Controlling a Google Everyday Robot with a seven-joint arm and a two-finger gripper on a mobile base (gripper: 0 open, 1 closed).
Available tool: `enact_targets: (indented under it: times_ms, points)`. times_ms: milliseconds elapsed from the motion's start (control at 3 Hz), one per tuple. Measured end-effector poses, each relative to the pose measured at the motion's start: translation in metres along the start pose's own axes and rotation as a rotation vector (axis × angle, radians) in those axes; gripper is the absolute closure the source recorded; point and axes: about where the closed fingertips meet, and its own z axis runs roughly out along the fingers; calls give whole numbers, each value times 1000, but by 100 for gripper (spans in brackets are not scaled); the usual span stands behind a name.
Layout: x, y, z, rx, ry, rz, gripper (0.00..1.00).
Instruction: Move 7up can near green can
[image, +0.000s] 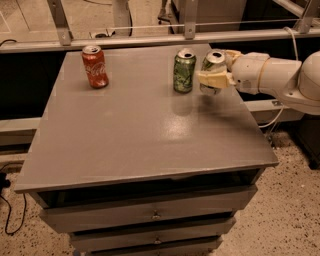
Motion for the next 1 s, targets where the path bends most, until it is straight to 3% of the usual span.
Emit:
enact_targets:
  times_ms: [333,1000]
  points:
    - [14,-12,2,18,-3,42,59]
    - [24,-15,18,0,-20,102,13]
